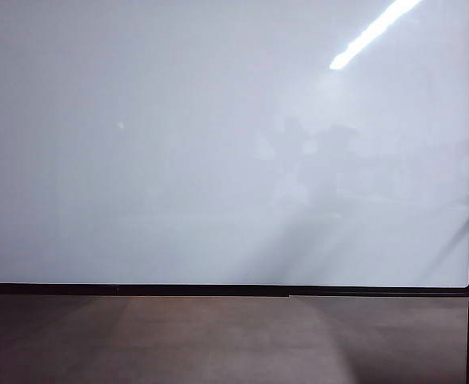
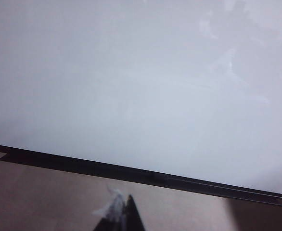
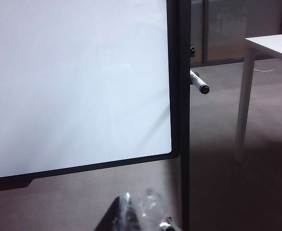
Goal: Reach to the right to find the marker pen, pick it up, and write the number 4 on the whiteboard.
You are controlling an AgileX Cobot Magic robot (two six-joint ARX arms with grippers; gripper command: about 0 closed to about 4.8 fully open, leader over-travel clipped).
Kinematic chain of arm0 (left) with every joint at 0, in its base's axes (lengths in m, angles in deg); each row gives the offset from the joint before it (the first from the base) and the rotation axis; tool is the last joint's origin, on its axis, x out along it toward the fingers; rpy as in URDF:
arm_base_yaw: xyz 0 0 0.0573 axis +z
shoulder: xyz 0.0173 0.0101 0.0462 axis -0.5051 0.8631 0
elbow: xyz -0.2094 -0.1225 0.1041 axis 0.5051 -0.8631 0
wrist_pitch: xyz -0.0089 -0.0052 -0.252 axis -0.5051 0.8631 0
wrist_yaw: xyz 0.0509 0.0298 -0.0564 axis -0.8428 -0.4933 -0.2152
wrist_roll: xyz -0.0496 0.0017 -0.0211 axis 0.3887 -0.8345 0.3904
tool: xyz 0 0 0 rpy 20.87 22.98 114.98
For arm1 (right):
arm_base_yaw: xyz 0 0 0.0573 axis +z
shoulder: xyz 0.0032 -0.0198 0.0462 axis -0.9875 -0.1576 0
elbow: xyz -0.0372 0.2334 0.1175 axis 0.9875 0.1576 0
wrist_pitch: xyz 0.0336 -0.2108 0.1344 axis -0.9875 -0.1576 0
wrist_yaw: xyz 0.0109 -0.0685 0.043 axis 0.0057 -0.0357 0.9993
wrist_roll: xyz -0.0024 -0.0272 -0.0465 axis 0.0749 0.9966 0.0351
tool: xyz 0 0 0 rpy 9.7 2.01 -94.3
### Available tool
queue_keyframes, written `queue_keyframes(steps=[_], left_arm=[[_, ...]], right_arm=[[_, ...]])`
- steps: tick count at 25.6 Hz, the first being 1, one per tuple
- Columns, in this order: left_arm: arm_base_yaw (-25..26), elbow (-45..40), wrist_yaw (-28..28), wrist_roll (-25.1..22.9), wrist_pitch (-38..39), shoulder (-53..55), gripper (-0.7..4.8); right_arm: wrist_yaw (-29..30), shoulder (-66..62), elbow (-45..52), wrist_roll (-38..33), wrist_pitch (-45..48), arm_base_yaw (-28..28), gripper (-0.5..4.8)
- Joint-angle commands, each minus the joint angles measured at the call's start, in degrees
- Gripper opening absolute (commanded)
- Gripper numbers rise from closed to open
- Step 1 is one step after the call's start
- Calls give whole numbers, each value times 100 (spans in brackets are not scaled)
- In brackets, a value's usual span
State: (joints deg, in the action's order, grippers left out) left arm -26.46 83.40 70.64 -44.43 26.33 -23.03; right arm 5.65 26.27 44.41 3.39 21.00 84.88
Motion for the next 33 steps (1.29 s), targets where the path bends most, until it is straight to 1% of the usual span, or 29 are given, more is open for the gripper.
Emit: queue_keyframes(steps=[1,10,11,12,13,15,16,17,18,23,27,29,31,32,33], left_arm=[[7,15,-35,-50,-81,4,-5],[7,15,-50,-63,-90,4,-5],[7,17,-50,-63,-96,4,-5],[4,20,-28,-63,-125,4,-5],[4,26,-7,-57,-166,4,-5],[4,166,136,-24,-282,4,-5],[4,289,166,-24,-282,4,-5],[2,466,164,-24,-264,4,-5],[4,605,162,-24,-245,4,-5],[2,1296,116,-15,317,7,-5],[-109,1735,199,0,693,33,-5],[-232,2044,160,-83,1071,131,-5],[-354,2291,-216,-262,1429,367,-5],[-413,2382,-474,-256,1532,562,-5],[-457,2435,-605,-214,1534,748,-5]], right_arm=[[13,2,9,4,79,0,-6],[-13,2,9,7,55,0,-1],[-35,2,7,22,79,0,32],[-28,2,-22,39,111,0,126],[-28,2,-87,39,111,0,206],[0,0,-319,127,81,7,338],[17,0,-529,284,-4,11,402],[13,-4,-737,415,-107,9,437],[13,-31,-960,549,-203,9,456],[13,-573,-2302,1014,-326,7,463],[42,-1408,-3298,1025,-293,9,463],[146,-1880,-3731,1027,-140,-2,464],[140,-2293,-4009,1025,59,-22,479],[120,-2448,-4083,1027,98,-22,479],[103,-2588,-4116,1034,140,-24,479]])
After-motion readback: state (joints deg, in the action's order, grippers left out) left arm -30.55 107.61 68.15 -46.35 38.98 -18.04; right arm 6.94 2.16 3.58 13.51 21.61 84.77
